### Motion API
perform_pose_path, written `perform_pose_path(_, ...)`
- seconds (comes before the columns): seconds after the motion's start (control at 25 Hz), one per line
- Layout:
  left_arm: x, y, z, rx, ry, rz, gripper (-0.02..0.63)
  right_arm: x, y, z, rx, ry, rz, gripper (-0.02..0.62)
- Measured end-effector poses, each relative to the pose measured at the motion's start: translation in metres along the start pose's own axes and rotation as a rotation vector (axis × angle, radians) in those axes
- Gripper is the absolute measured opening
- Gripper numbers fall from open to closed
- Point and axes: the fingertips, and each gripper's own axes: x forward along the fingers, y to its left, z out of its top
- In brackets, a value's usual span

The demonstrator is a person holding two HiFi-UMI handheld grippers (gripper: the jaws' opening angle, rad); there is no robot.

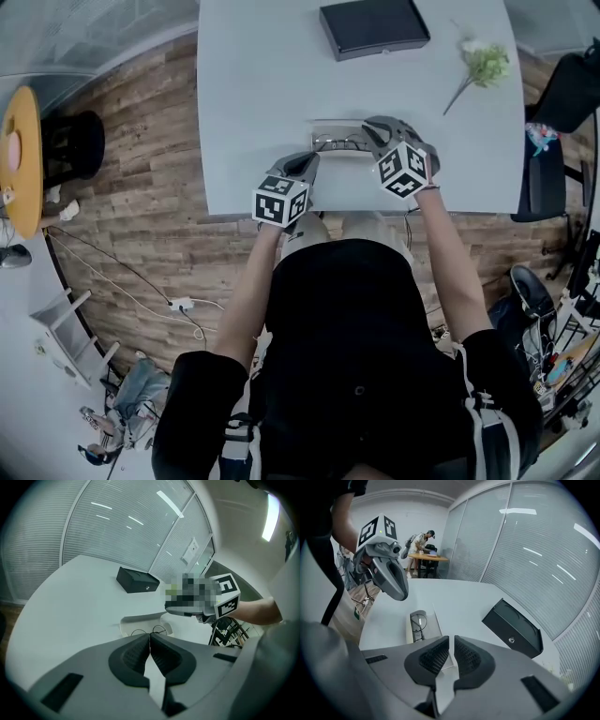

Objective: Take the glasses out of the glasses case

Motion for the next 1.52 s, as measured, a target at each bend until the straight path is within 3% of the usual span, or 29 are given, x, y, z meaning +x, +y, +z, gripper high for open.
perform_pose_path(0.4, -0.008, -0.010, 0.001, 0.025, -0.007, -0.045, 0.023, -0.015, 0.029, 0.017, 0.050, -0.036, 0.071, 0.044)
perform_pose_path(0.76, -0.016, 0.002, -0.012, 0.032, 0.022, -0.057, 0.023, 0.011, 0.060, 0.020, 0.036, 0.013, 0.171, 0.076)
perform_pose_path(1.52, -0.017, 0.034, -0.019, -0.056, 0.019, -0.009, 0.023, 0.060, 0.076, 0.006, -0.113, 0.131, 0.336, 0.093)
